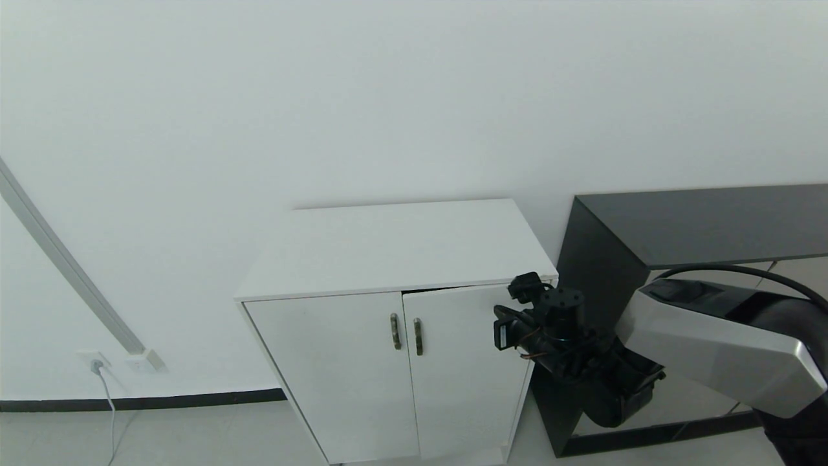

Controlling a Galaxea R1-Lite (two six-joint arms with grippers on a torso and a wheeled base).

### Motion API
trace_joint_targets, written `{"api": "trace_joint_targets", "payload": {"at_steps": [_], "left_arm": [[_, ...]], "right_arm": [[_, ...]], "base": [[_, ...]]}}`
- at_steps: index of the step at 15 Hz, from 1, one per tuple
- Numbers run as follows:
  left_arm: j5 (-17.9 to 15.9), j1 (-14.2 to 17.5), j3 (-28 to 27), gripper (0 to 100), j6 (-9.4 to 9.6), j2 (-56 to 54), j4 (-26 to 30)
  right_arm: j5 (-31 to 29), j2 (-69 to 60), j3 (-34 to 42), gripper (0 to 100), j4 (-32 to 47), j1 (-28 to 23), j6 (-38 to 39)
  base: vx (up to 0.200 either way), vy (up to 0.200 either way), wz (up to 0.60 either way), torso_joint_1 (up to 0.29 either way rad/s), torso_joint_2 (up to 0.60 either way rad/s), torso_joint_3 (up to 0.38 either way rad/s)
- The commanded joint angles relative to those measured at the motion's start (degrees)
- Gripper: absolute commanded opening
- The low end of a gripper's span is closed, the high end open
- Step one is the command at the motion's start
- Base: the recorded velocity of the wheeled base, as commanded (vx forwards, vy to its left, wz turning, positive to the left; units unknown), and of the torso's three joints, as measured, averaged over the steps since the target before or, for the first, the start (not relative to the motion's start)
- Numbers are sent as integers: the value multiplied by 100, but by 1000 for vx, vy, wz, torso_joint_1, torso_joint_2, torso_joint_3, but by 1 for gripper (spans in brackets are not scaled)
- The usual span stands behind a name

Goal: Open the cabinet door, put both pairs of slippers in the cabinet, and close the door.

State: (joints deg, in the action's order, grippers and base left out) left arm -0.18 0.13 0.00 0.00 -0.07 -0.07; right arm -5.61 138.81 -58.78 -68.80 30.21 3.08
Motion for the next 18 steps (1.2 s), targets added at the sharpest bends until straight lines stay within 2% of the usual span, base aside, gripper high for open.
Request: {"api": "trace_joint_targets", "payload": {"at_steps": [1,8,14,18], "left_arm": [[1,4,0,0,0,7,-1],[1,4,0,0,0,7,-1],[1,4,0,0,0,7,-1],[1,4,0,0,0,7,-1]], "right_arm": [[-2,-3,-10,0,-1,3,-1],[-2,40,-46,0,25,-59,-1],[-11,-838,807,0,-81,187,-10],[-19,-496,499,0,-45,257,-10]], "base": [[0,0,0,0,0,0],[0,0,0,0,0,0],[0,0,0,0,0,0],[0,0,0,0,0,0]]}}
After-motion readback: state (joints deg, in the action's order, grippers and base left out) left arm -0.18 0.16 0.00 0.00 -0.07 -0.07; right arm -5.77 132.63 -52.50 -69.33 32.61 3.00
